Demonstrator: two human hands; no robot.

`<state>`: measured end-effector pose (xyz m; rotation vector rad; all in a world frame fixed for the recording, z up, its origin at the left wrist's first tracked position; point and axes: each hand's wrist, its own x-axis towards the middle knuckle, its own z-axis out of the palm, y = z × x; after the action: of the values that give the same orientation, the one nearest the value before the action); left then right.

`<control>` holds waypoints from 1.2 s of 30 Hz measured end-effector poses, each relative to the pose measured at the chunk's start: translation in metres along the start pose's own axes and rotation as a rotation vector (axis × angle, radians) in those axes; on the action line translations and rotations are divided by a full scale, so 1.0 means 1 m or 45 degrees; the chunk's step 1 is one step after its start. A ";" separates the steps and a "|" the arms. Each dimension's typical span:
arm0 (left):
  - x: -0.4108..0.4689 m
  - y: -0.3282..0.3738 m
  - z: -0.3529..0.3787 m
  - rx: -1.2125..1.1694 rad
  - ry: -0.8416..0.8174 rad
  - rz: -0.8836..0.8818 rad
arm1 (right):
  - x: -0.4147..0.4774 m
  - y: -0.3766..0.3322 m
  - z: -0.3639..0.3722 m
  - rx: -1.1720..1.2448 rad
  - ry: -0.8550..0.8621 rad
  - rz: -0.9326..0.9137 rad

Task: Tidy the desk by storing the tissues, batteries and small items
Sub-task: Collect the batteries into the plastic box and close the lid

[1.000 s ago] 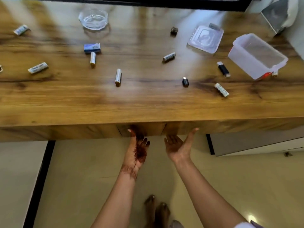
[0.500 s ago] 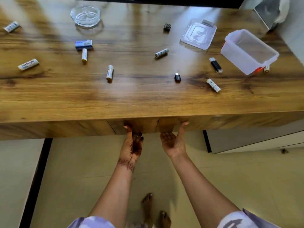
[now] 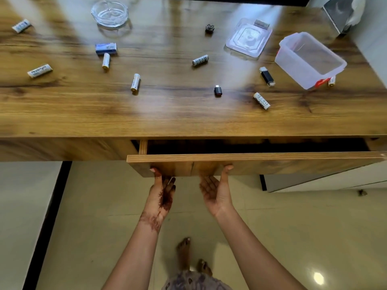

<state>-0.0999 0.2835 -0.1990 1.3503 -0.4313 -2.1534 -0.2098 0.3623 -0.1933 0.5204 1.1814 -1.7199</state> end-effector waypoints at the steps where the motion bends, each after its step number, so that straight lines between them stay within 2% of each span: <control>1: -0.012 -0.002 0.003 0.240 0.047 0.066 | -0.010 0.000 -0.001 -0.202 0.029 -0.045; 3: -0.035 -0.008 0.004 0.807 0.222 0.413 | -0.030 0.001 -0.007 -0.704 0.125 -0.350; 5: -0.054 -0.008 0.004 1.271 0.334 1.020 | -0.048 -0.005 -0.014 -1.172 0.127 -1.048; 7: -0.059 -0.005 0.007 1.529 0.260 1.588 | -0.054 -0.016 -0.019 -1.494 0.019 -1.695; 8: -0.057 -0.002 0.009 1.635 0.214 1.745 | -0.051 -0.022 -0.020 -1.656 -0.012 -1.893; 9: -0.052 0.003 0.012 1.760 0.189 1.804 | -0.045 -0.028 -0.020 -1.831 -0.002 -1.987; 13: -0.037 0.016 0.011 2.420 0.169 1.650 | -0.027 -0.045 -0.025 -2.438 0.145 -1.869; 16: -0.037 0.016 0.007 2.615 0.170 1.600 | -0.025 -0.048 -0.028 -2.585 0.186 -1.833; 23: -0.059 0.010 0.011 2.647 0.213 1.565 | -0.043 -0.045 -0.027 -2.512 0.171 -1.732; 36: -0.109 -0.020 -0.030 2.631 0.143 1.560 | -0.087 -0.019 -0.074 -2.458 0.162 -1.879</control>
<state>-0.0419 0.3667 -0.1450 1.0811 -2.7672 -0.0174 -0.1981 0.4691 -0.1511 -1.7486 2.8078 -0.4855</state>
